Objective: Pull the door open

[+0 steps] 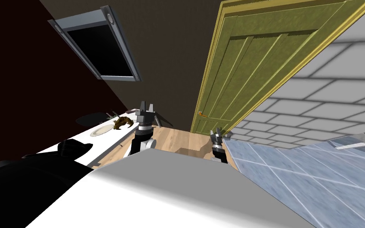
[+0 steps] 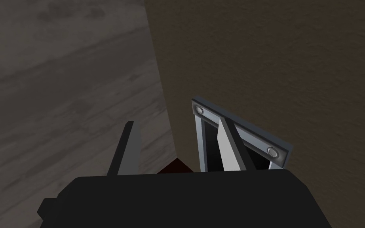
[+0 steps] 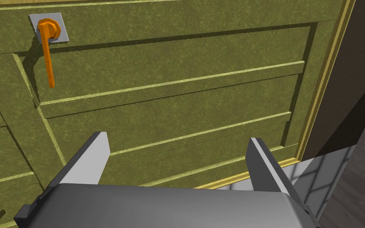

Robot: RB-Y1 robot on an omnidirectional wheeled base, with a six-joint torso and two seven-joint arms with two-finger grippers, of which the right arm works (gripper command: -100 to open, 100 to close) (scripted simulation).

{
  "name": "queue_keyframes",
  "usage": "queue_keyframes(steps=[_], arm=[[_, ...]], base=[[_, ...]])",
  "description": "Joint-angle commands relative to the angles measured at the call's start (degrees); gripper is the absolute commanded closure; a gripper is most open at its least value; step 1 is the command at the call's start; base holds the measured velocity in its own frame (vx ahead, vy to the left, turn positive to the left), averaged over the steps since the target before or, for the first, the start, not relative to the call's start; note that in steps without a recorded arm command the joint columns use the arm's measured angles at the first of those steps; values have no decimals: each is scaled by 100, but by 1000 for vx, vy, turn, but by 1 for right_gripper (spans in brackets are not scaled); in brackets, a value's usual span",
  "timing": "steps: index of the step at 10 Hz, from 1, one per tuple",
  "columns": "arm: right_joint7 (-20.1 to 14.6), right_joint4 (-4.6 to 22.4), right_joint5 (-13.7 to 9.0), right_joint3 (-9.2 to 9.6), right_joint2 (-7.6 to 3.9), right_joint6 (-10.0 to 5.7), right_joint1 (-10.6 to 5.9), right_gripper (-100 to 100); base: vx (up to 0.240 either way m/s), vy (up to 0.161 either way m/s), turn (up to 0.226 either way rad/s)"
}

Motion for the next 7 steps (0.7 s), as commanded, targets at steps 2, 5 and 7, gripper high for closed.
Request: queue_keyframes(steps=[2, 5, 7], arm=[[-66, 311, -78, 14, -58, -69, -57, -100], [-136, 733, -165, 25, -121, -171, -162, -100], [-182, 1010, -222, 32, -161, -238, -231, -100]], base=[[115, 5, 46], [106, 9, 40], [102, -1, 38]])
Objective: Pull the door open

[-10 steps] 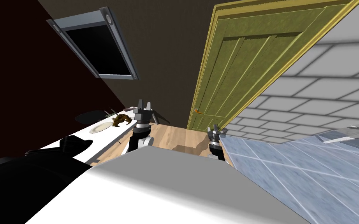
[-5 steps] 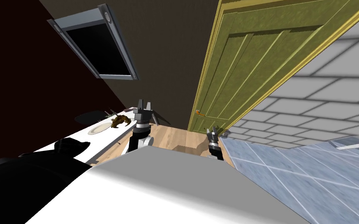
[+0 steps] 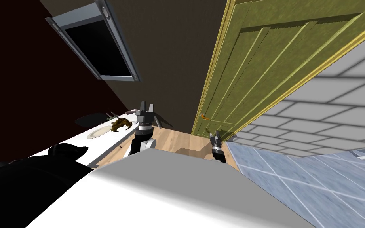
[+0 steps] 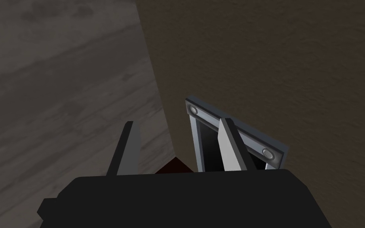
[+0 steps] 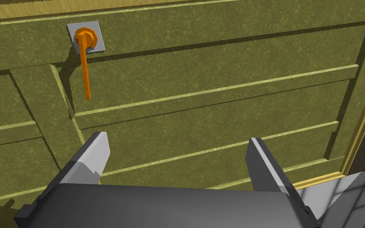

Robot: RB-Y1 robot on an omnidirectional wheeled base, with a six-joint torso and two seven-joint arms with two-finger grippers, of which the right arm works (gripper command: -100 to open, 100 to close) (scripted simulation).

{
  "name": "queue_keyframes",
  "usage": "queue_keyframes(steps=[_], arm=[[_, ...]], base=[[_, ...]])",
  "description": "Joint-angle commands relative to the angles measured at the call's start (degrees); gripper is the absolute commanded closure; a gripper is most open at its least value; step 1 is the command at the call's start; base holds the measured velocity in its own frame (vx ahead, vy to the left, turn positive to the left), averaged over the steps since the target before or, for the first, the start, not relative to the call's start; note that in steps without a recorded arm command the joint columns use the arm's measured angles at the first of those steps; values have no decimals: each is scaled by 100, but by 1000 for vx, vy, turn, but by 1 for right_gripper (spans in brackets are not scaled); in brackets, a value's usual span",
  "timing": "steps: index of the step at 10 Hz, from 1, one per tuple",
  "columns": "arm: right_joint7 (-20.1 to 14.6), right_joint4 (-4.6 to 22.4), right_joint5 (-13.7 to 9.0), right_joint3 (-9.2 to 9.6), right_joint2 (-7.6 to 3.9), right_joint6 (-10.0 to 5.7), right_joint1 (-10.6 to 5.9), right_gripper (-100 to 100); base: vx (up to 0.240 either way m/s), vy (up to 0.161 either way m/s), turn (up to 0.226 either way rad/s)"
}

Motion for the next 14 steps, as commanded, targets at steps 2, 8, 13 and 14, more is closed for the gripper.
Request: queue_keyframes(steps=[2, 8, 13, 14], arm=[[-66, 338, -76, 10, -56, -81, -69, -100], [-194, 1108, -235, 29, -164, -269, -260, -100], [-291, 1688, -355, 43, -244, -410, -405, -100], [-308, 1789, -376, 46, -257, -434, -430, -100]], base=[[88, 12, 40], [102, 2, 39], [99, -2, 34], [103, -16, 36]])
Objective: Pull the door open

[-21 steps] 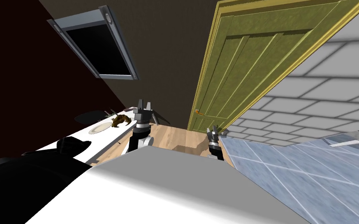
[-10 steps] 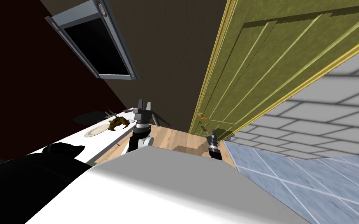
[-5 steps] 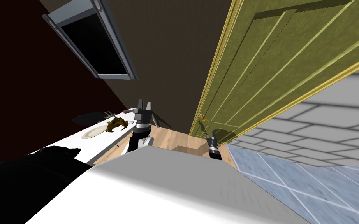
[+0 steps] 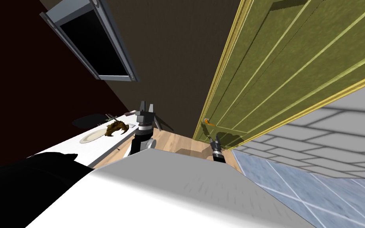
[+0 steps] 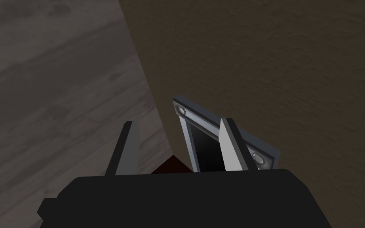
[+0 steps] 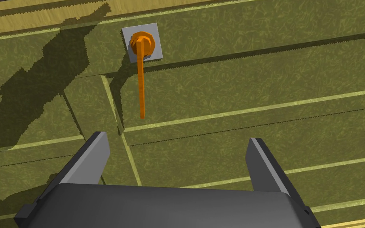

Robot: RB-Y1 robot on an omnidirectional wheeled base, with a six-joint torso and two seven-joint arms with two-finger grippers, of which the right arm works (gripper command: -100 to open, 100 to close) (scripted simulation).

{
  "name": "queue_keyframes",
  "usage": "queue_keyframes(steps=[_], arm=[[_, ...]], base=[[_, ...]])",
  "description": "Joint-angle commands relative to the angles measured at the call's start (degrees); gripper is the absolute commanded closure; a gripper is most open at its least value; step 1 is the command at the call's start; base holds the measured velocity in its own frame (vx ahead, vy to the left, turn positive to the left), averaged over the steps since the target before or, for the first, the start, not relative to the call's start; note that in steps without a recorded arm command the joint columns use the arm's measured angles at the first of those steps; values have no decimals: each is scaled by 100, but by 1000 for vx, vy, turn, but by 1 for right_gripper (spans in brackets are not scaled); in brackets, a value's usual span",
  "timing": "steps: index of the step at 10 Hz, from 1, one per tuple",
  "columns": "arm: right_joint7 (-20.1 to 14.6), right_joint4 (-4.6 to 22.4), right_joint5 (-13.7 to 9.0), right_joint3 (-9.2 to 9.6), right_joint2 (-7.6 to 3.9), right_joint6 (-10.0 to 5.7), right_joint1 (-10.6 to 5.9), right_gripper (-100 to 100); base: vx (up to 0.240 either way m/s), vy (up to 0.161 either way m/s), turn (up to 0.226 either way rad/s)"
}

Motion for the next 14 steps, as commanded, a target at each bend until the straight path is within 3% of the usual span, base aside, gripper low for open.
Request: queue_keyframes(steps=[1, 8, 9, 14], arm=[[-47, 225, -57, 6, -39, -45, -46, -100], [-218, 1249, -268, 31, -173, -294, -301, -100], [-189, 1194, -245, 33, -144, -304, -285, -100], [-447, 1663, -402, -249, -411, -485, -370, -100]], base=[[139, -2, 46], [171, -18, 44], [81, -20, 11], [179, 5, 140]])
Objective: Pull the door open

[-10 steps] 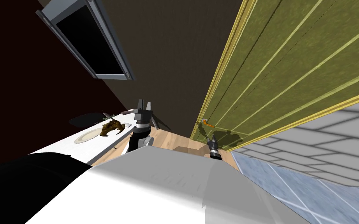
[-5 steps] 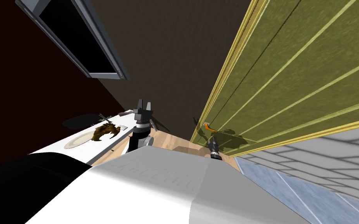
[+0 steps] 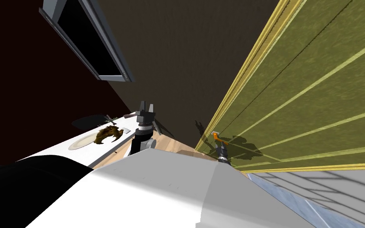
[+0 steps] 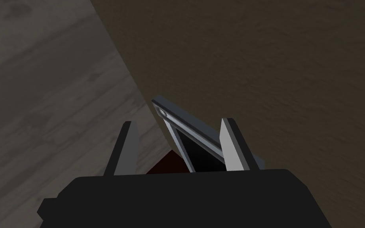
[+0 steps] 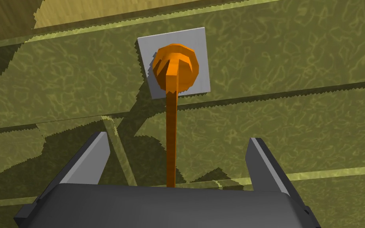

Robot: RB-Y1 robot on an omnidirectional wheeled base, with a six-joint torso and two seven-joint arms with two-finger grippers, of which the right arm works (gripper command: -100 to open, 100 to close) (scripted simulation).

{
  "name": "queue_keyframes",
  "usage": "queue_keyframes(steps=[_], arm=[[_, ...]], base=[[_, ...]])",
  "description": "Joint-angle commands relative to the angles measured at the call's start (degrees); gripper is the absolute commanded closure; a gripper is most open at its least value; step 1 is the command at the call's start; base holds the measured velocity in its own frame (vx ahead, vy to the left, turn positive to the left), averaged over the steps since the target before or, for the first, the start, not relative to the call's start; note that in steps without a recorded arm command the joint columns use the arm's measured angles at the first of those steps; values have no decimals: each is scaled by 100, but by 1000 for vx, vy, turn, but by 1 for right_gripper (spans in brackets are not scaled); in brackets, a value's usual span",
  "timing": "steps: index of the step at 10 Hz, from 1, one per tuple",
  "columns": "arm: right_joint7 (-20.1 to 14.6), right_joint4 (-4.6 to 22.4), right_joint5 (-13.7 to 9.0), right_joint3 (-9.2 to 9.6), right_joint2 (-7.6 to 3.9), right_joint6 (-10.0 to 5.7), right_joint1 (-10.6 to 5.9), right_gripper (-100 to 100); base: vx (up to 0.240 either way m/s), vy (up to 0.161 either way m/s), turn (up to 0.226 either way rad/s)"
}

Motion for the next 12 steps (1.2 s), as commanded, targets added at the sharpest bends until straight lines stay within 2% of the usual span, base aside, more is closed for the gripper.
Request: queue_keyframes(steps=[1, 3, 4, 9, 10, 12], arm=[[-69, 166, -48, -92, -64, -63, -43, -100], [-94, 243, -58, -107, -96, -73, -105, -100], [-94, 243, -58, -107, -96, -73, -105, 100], [-94, 243, -58, -107, -96, -73, -105, 100], [-195, 260, -22, -28, -171, -177, -10, 100], [-285, 265, 7, 36, -237, -278, 64, 100]], base=[[189, -30, 143], [148, -30, 73], [-12, 2, -20], [-19, 3, -1], [-122, -36, 153], [-178, -41, 139]])
